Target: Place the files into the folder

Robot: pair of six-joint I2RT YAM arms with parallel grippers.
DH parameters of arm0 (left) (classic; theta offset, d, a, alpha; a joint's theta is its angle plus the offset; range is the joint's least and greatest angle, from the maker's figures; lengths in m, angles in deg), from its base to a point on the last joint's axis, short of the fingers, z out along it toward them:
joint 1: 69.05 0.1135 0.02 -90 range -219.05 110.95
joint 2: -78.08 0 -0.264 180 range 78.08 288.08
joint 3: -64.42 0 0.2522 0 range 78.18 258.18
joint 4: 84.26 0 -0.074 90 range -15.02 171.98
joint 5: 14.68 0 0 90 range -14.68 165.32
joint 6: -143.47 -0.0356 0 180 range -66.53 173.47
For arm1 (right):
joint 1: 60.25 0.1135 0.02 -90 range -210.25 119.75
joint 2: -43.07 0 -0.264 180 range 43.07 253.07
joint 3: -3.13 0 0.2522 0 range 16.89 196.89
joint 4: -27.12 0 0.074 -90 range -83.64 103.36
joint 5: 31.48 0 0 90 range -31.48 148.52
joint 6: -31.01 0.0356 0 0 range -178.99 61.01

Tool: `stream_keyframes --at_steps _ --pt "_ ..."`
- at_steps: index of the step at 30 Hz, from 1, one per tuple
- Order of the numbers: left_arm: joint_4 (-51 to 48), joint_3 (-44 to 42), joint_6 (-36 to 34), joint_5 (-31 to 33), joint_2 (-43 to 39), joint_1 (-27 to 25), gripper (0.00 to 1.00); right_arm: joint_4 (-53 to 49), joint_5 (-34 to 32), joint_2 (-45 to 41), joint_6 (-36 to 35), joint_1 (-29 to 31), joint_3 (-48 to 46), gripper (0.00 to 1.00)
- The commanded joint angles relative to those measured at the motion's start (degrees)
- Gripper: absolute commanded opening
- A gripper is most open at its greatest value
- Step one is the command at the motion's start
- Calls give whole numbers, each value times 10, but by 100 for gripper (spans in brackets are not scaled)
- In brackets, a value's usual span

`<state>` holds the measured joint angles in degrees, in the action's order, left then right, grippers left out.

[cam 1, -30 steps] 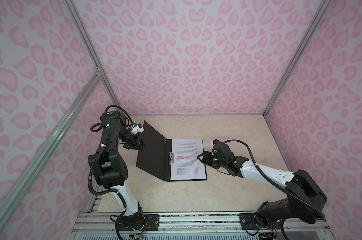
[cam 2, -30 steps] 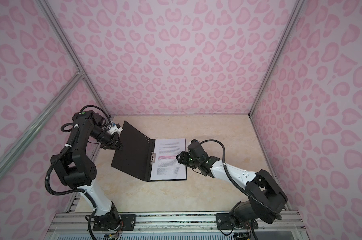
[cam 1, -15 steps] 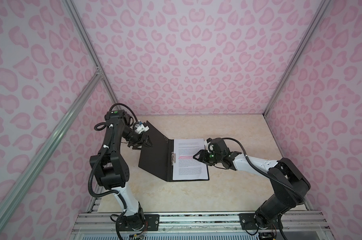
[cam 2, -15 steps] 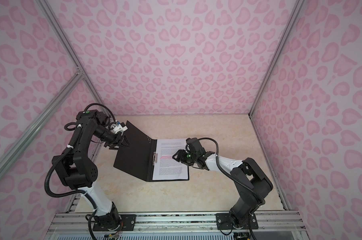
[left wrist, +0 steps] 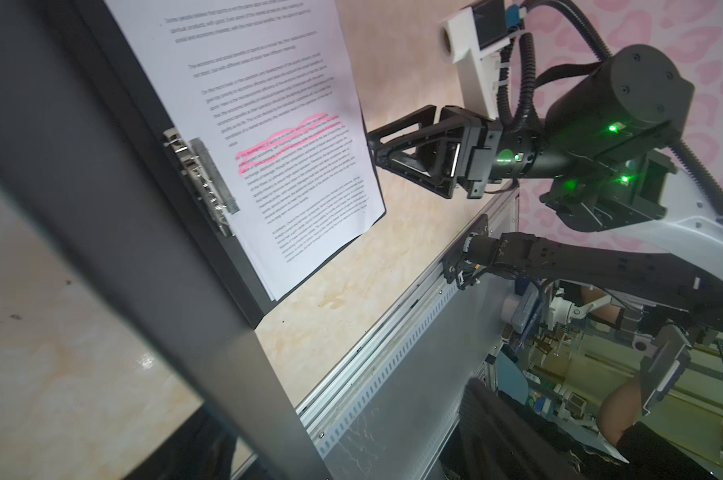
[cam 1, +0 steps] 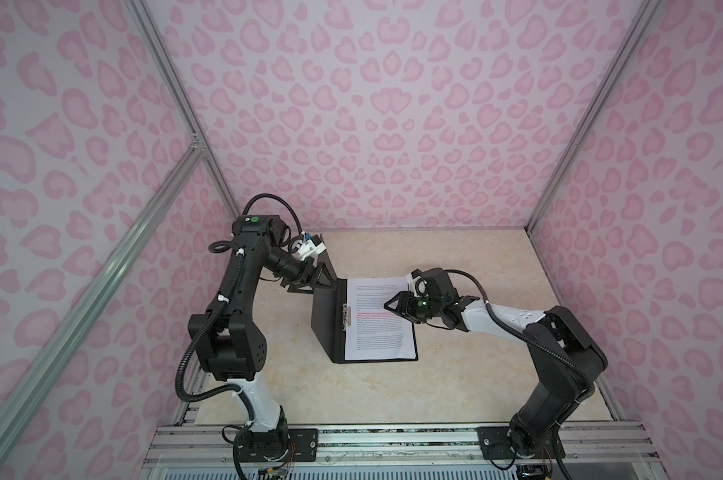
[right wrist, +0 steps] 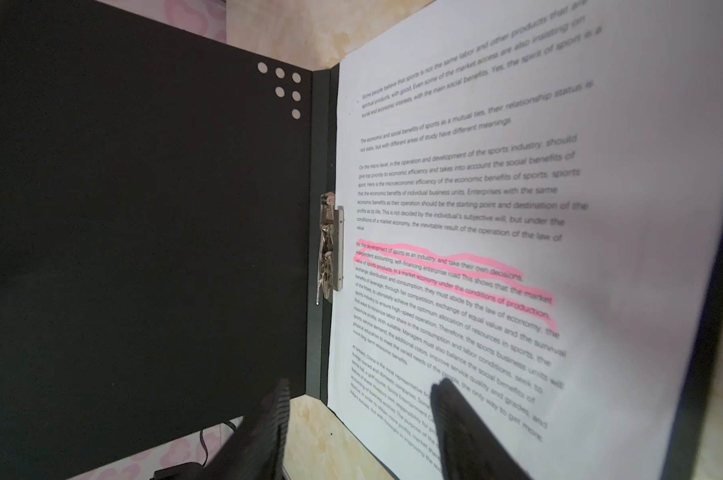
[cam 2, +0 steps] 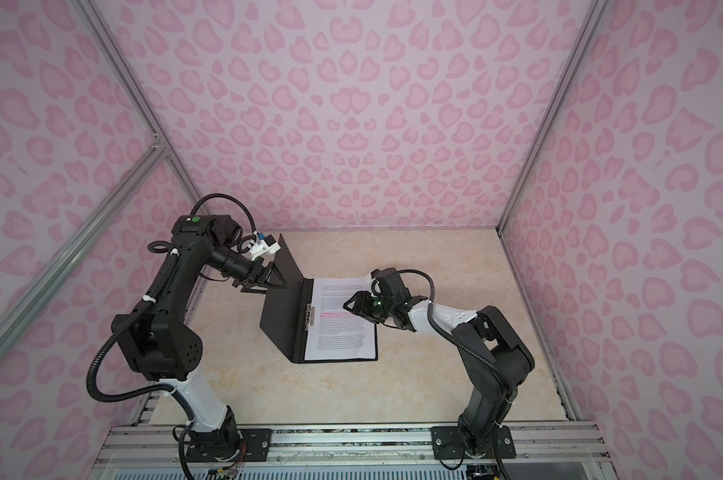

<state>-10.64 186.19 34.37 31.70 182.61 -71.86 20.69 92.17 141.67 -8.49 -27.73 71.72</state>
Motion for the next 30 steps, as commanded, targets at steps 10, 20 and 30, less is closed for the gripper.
stream_keyframes --at_steps 10,20,30 --pt "-16 75 -38 -149 51 -108 97 89 71 -35 46 -41 -64 58" --pt "-15 135 -46 -142 65 -117 99 100 96 -63 56 -66 -89 58" --pt "-6 68 -80 -136 21 -81 99 80 104 -85 32 -76 -91 58"
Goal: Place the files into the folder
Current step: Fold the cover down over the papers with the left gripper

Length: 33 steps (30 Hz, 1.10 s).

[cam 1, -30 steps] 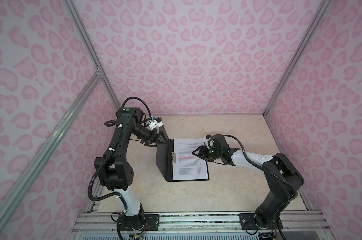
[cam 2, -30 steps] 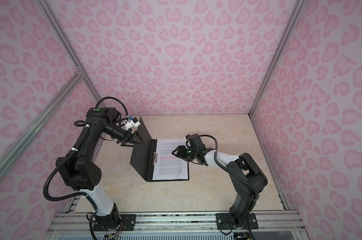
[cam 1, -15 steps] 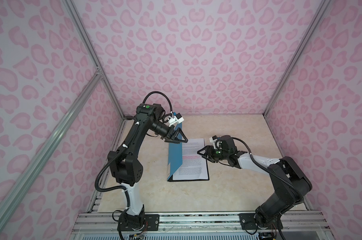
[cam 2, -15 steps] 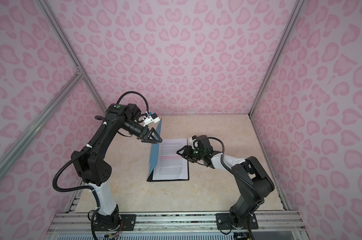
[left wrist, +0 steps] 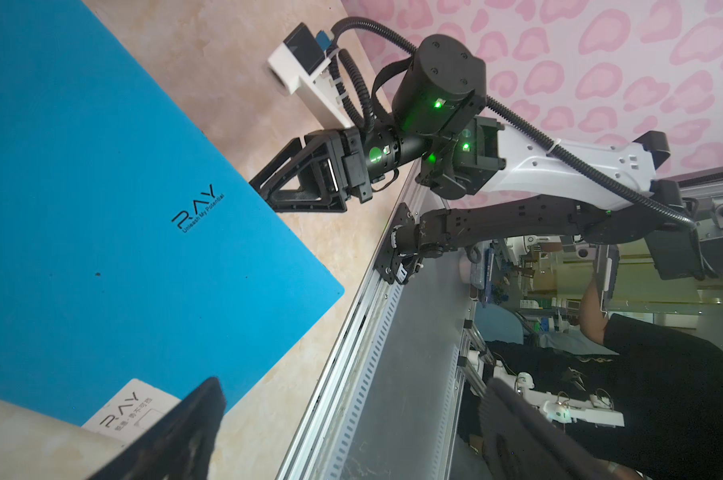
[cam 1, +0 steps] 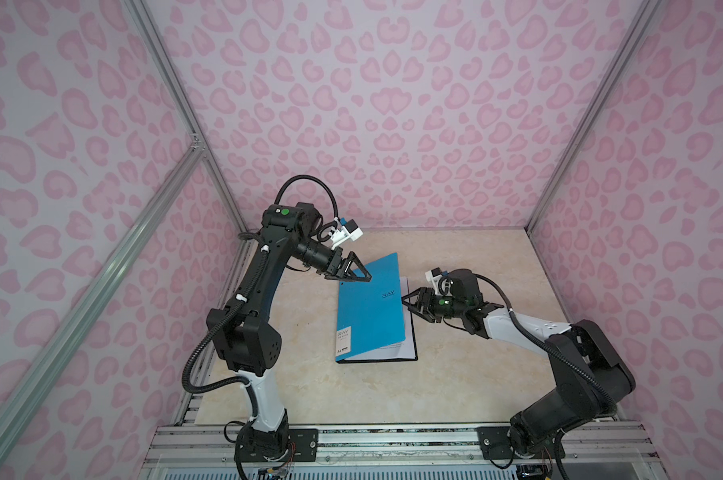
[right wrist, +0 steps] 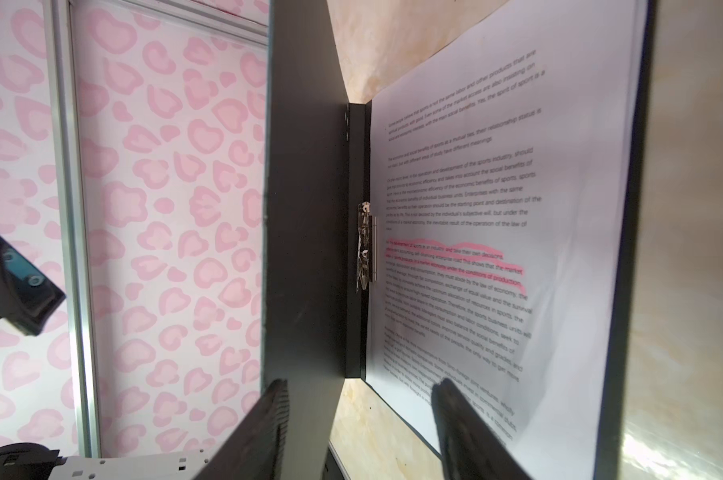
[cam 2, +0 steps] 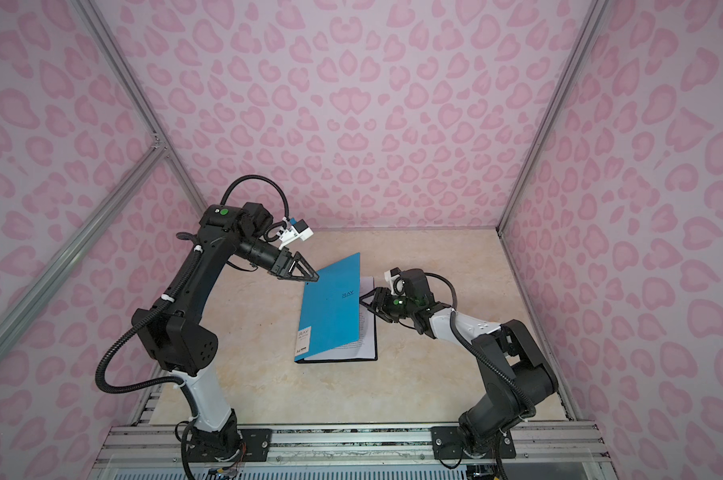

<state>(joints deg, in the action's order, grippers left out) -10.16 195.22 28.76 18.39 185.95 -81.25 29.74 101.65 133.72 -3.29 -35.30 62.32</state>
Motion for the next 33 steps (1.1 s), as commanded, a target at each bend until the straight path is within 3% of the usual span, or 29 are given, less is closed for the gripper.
stream_keyframes --at_steps 1,10,18,33 --pt "-5 -35 -21 -1 -16 20 99 -23 6 -9 -28 -1 4 58" --pt "13 -116 -46 17 -50 75 99 -47 7 -26 -49 -9 -17 58" --pt "88 -198 -22 77 -90 81 99 -58 11 -22 -69 -22 -31 58" --pt "149 -296 -22 89 -102 99 99 -53 13 -2 -92 -35 -56 58"
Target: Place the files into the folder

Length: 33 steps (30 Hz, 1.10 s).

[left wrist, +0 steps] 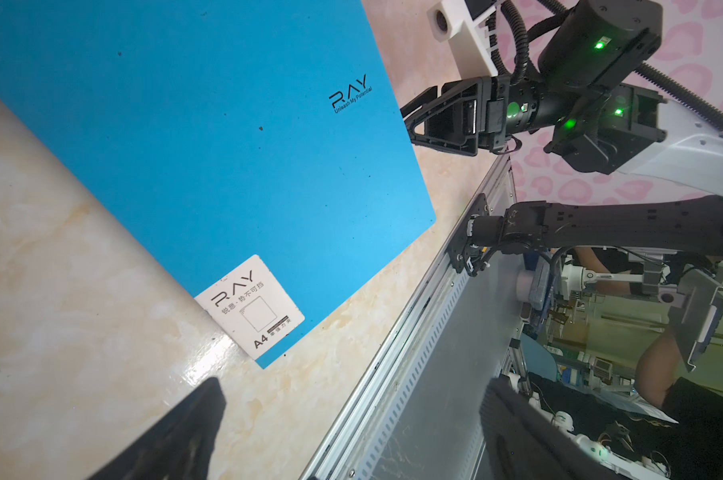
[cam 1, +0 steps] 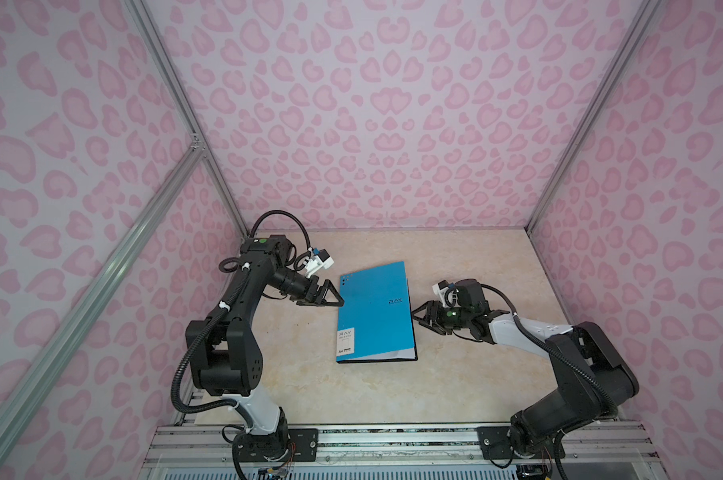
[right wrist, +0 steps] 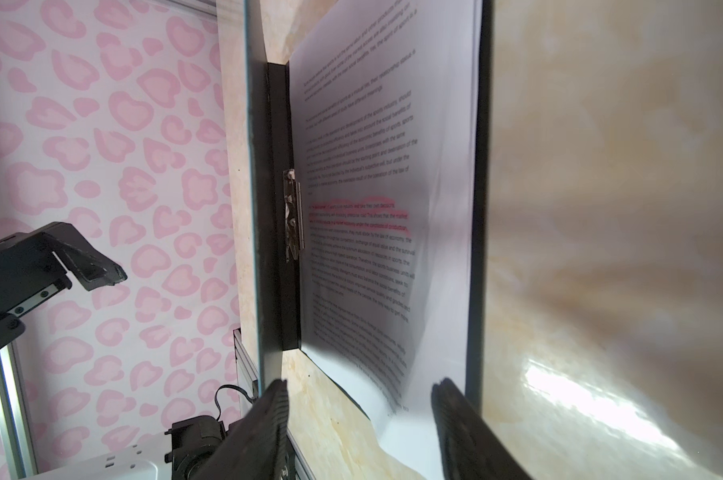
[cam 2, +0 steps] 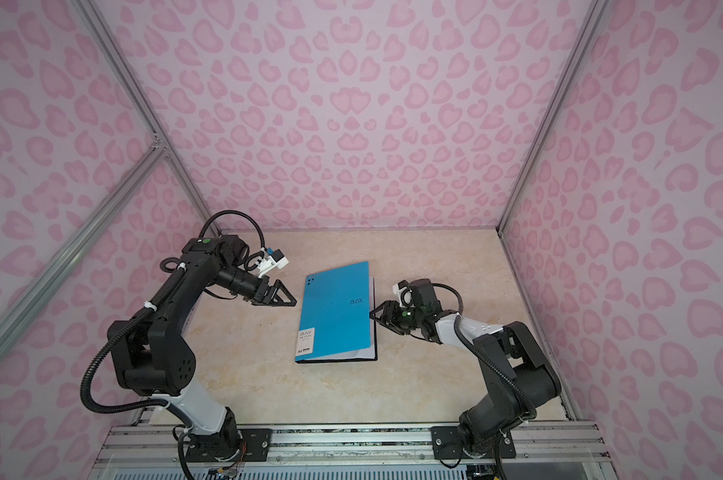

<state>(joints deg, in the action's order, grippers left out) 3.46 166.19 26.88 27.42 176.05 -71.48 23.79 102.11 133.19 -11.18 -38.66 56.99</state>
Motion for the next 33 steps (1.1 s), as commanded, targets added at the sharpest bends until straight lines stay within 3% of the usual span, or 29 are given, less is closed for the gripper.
stream_keyframes --at_steps 1,9,16,24,33 --pt "14 -6 -4 0 -2 2 99 1 9 3 -17 -3 -2 58" --pt "22 4 5 -9 25 6 99 -38 17 0 -44 -10 9 59" --pt "75 -7 48 32 28 7 98 -129 -26 4 -96 -14 34 59" --pt "133 -8 87 107 32 8 98 -230 -90 26 -150 -15 88 58" --pt "236 -57 138 212 -17 12 98 -222 -140 49 -189 -19 159 61"
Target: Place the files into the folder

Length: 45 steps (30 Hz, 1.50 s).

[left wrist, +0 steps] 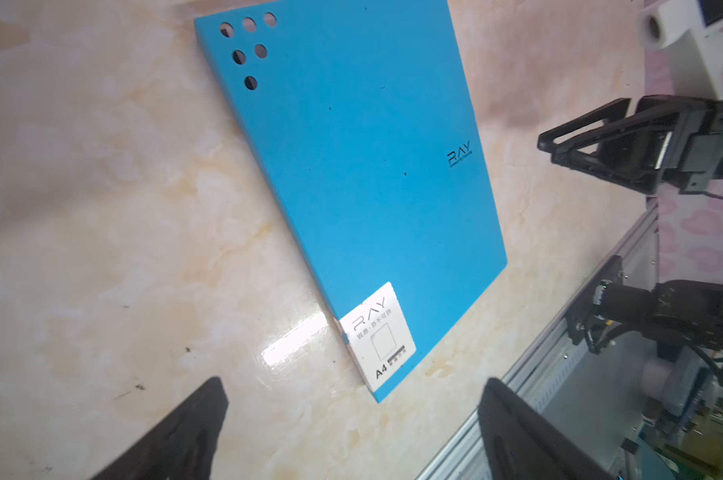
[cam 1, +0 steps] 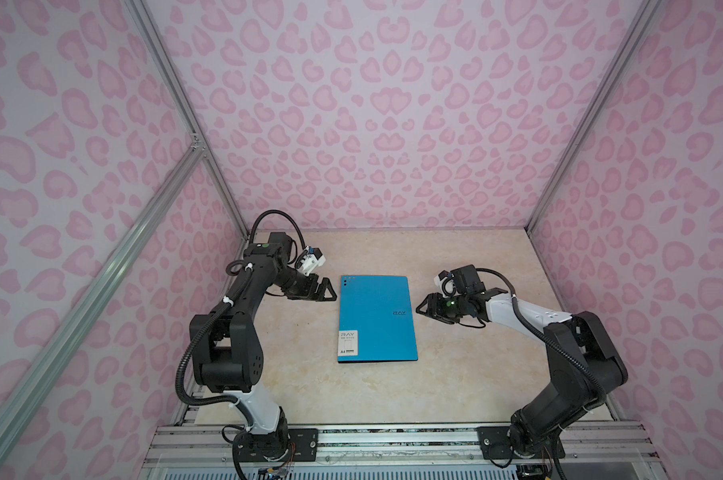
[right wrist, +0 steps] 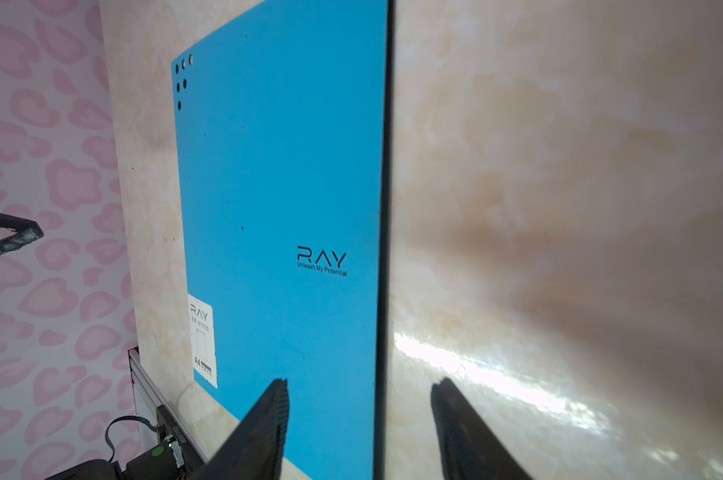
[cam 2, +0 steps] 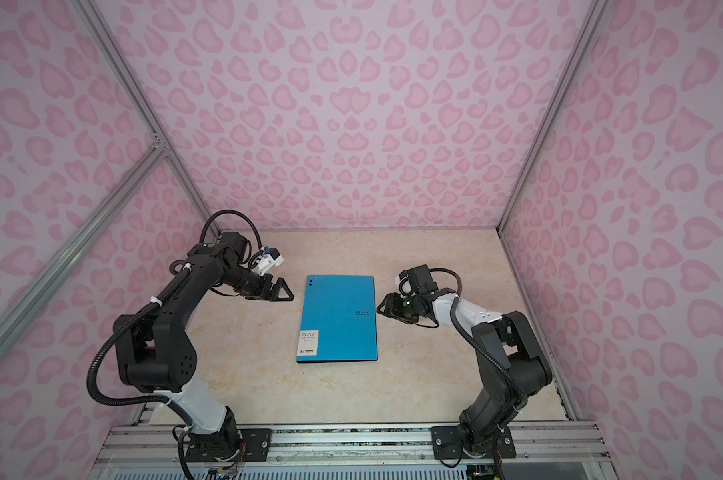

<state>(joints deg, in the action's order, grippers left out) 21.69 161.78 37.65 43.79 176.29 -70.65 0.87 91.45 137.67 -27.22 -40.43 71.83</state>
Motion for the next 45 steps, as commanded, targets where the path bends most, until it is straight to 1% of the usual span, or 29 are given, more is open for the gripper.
stream_keyframes --at_steps 1,4,6,7,8,9,10,11,12,13,14,15,17,19,21,25,26,28,29,32,34,35,36,39,41,42,43,45 --pt "74 -24 44 59 -29 6 98 17 -53 1 -37 -3 15 62" --pt "156 -61 89 117 -62 13 98 55 -102 -12 -58 -6 15 64" --pt "226 -106 120 153 -86 25 98 75 -136 -22 -74 -9 15 67" --pt "258 -123 135 168 -97 33 98 85 -147 -25 -93 -9 14 90" --pt "287 -139 149 179 -107 41 98 98 -158 -29 -108 -9 9 98" --pt "325 -163 165 189 -122 51 98 120 -173 -38 -122 -9 -1 98" --pt "386 -198 172 189 -141 62 98 147 -187 -48 -136 -9 -16 98" --pt "441 -235 191 211 -162 68 98 173 -199 -60 -147 -9 -33 98" --pt "518 -280 197 222 -187 76 98 208 -213 -78 -167 -9 -56 98" --pt "586 -327 187 231 -215 79 98 241 -236 -96 -178 -8 -80 98" --pt "637 -362 190 258 -237 79 98 267 -261 -109 -182 -10 -100 98" --pt "671 -390 189 266 -257 81 98 272 -278 -125 -197 -13 -111 98" --pt "684 -413 179 258 -279 84 97 252 -318 -149 -206 -22 -118 98" --pt "699 -436 184 238 -291 94 98 242 -330 -168 -211 -36 -128 98" --pt "754 -474 190 232 -303 99 98 238 -347 -179 -216 -47 -140 98" --pt "847 -536 202 190 -301 100 98 248 -419 -199 -223 -65 -178 98" --pt "862 -545 202 176 -294 100 97 256 -423 -205 -229 -70 -191 98" --pt "900 -557 200 156 -276 100 98 276 -405 -224 -257 -81 -217 98" --pt "917 -565 203 161 -269 100 98 282 -406 -231 -266 -83 -228 98" --pt "994 -611 211 168 -252 101 97 316 -441 -257 -273 -95 -264 98" --pt "1057 -640 212 173 -232 100 98 368 -437 -274 -274 -115 -307 98" --pt "1071 -641 217 177 -225 102 97 397 -436 -275 -269 -127 -327 98" --pt "1056 -636 214 187 -226 102 97 426 -427 -276 -263 -143 -347 98" --pt "1106 -649 212 194 -209 102 97 540 -388 -258 -247 -184 -402 98" --pt "1138 -649 218 196 -180 102 97 608 -377 -243 -247 -195 -423 98" --pt "1139 -639 219 194 -168 102 97 630 -371 -233 -252 -199 -427 98" --pt "1120 -634 213 200 -173 99 97 650 -367 -219 -259 -201 -427 98" --pt "1169 -668 219 213 -181 97 97 676 -346 -200 -261 -210 -424 98"
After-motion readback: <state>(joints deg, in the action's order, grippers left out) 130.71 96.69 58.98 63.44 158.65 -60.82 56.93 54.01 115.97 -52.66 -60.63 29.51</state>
